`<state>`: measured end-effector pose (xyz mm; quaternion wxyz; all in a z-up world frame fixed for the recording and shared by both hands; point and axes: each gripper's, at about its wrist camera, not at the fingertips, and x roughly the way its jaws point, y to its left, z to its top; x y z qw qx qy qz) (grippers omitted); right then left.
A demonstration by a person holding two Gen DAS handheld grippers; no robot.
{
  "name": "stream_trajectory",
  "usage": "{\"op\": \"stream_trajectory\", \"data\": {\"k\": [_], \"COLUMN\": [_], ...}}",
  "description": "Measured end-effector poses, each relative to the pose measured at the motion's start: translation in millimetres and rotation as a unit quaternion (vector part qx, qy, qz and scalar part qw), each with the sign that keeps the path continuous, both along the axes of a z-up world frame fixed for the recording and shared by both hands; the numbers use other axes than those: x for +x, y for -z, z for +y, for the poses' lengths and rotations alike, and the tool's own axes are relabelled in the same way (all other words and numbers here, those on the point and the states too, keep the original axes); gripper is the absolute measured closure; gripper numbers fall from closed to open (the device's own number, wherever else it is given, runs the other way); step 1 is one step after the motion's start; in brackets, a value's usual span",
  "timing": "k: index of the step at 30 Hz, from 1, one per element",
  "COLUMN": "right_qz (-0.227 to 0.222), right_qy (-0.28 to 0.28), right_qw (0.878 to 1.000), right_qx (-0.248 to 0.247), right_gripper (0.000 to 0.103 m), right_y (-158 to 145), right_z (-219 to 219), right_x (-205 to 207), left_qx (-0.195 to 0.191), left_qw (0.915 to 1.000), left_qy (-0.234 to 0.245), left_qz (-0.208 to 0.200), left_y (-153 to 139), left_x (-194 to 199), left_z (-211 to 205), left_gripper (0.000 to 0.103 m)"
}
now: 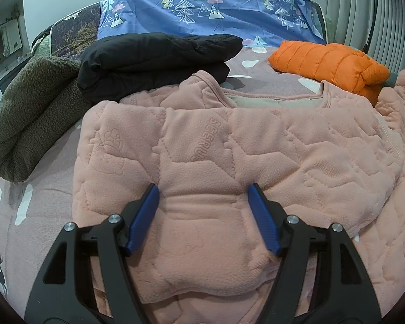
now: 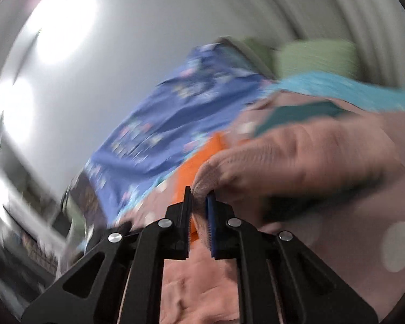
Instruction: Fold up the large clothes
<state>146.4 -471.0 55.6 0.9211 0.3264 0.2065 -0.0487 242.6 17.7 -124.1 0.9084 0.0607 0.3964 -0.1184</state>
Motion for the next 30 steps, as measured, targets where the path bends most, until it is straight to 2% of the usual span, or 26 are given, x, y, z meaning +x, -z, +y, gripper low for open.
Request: {"op": "stream_trajectory", "data": {"k": [4, 7, 10, 11, 14, 15, 16, 19, 21, 23, 25, 26, 28, 29, 30], "right_qz": [-0.013, -0.001, 0.044, 0.071, 0.140, 0.154, 0.159, 0.154, 0.140, 0.127, 0.122, 0.121, 0.124, 0.127, 0.128], "right_qy": [-0.130, -0.238, -0.336, -0.365, -0.410, -0.416, -0.419, -0.419, -0.398, -0.366, -0.330, -0.297, -0.247, -0.225, -0.219], "right_qw": [0.989, 0.966, 0.932, 0.918, 0.885, 0.879, 0.876, 0.881, 0.895, 0.913, 0.930, 0.942, 0.958, 0.963, 0.964], "right_qx": [-0.065, -0.104, -0.128, -0.139, -0.168, -0.176, -0.179, -0.159, -0.148, -0.129, -0.108, -0.095, -0.082, -0.081, -0.074], "right_gripper": [0.093, 0.093, 0.093, 0.092, 0.088, 0.080, 0.076, 0.072, 0.061, 0.060, 0.060, 0.060, 0.060, 0.060, 0.060], "right_y": [-11, 4, 43, 63, 105, 114, 119, 115, 103, 90, 85, 85, 85, 88, 93], "right_z": [104, 186, 253, 273, 298, 302, 302, 285, 269, 247, 225, 210, 193, 187, 184], "right_x": [22, 36, 44, 45, 41, 34, 28, 9, 1, -1, 6, 14, 20, 21, 21], "left_qx": [-0.008, -0.020, -0.031, -0.036, -0.045, -0.050, -0.053, -0.059, -0.062, -0.077, -0.106, -0.141, -0.201, -0.207, -0.197], "left_qw": [1.0000, 0.9998, 0.9995, 0.9993, 0.9989, 0.9987, 0.9985, 0.9981, 0.9979, 0.9968, 0.9940, 0.9894, 0.9771, 0.9748, 0.9759], "left_qy": [0.001, 0.002, 0.004, 0.006, 0.009, 0.011, 0.012, 0.015, 0.017, 0.024, 0.028, 0.035, 0.067, 0.079, 0.092], "left_qz": [0.001, 0.002, 0.003, 0.003, 0.003, 0.004, 0.004, 0.004, 0.003, 0.000, -0.005, 0.001, 0.020, 0.024, 0.022], "left_y": [0, 0, 0, -1, -1, -1, -1, 0, -1, -3, -10, -16, -28, -32, -39], "left_x": [0, 1, 1, 1, 1, 1, 1, 1, 1, -1, -6, -10, -15, -17, -20], "left_z": [2, 5, 8, 9, 11, 12, 12, 13, 13, 15, 19, 22, 18, 11, -1], "left_gripper": [0.033, 0.032, 0.032, 0.031, 0.029, 0.029, 0.028, 0.026, 0.026, 0.023, 0.022, 0.022, 0.017, 0.016, 0.014]}}
